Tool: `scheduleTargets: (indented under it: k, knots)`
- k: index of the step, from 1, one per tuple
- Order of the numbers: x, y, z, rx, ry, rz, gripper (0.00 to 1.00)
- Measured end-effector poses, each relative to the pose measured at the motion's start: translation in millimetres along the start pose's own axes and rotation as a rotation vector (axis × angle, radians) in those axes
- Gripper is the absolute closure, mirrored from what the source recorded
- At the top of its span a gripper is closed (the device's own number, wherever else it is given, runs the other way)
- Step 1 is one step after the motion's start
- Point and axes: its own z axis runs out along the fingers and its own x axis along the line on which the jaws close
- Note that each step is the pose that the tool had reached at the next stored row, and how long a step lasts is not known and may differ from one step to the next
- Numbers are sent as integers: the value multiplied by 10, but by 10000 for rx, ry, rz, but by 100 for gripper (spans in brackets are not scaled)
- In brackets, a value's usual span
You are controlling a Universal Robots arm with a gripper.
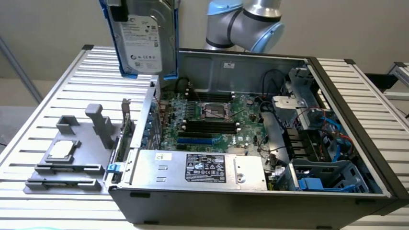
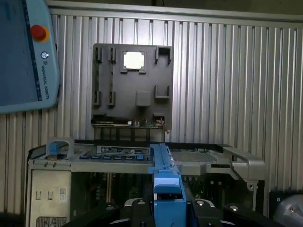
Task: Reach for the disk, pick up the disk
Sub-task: 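Pick up the disk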
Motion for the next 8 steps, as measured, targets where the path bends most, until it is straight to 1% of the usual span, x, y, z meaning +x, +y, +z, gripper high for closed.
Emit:
scheduleTargets:
  k: [8]
  knots:
    - [147,-338,-14,-31,-1,0,67]
